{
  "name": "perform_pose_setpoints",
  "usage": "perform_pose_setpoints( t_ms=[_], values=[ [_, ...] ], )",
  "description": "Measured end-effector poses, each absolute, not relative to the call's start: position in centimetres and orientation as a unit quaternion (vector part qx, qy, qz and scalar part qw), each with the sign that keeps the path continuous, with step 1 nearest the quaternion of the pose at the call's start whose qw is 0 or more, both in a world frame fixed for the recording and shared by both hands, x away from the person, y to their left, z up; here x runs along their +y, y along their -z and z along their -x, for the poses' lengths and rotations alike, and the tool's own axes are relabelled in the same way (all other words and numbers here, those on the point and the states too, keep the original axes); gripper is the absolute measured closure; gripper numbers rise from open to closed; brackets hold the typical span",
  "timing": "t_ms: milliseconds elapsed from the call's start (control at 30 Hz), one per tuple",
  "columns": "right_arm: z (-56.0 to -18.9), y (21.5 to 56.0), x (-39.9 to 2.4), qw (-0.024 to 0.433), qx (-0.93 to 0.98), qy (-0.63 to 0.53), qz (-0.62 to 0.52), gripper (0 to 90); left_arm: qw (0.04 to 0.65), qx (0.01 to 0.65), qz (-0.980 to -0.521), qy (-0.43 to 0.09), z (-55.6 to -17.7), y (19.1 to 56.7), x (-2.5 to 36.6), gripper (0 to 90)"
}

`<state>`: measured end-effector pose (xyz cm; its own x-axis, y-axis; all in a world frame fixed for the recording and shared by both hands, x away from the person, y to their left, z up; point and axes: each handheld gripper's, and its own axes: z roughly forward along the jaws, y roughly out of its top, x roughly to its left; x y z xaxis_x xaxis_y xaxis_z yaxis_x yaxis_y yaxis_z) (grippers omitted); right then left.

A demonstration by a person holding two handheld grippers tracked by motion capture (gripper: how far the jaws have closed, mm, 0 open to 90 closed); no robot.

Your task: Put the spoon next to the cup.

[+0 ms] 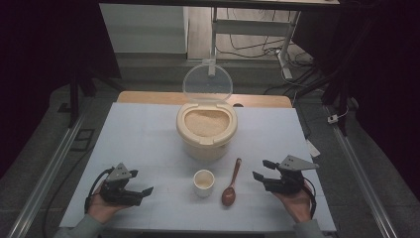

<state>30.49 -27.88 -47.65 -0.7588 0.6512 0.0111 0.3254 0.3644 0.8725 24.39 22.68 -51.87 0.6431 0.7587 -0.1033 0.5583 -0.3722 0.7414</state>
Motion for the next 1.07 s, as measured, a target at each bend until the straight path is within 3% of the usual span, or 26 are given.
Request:
perform_pose_setpoints(
  t_ms=[333,1067],
  values=[
    [-29.3,48.5,-30.5,0.186,0.813,-0.461,-0.303,39.7,0.393,0.401,-0.817,-0.132,-24.4,51.8,22.7,13.9],
    [-29.3,48.6,-30.9,0.184,0.822,-0.454,-0.289,39.5,0.397,0.4,-0.813,-0.146,-24.4,51.7,23.0,13.3]
  ],
)
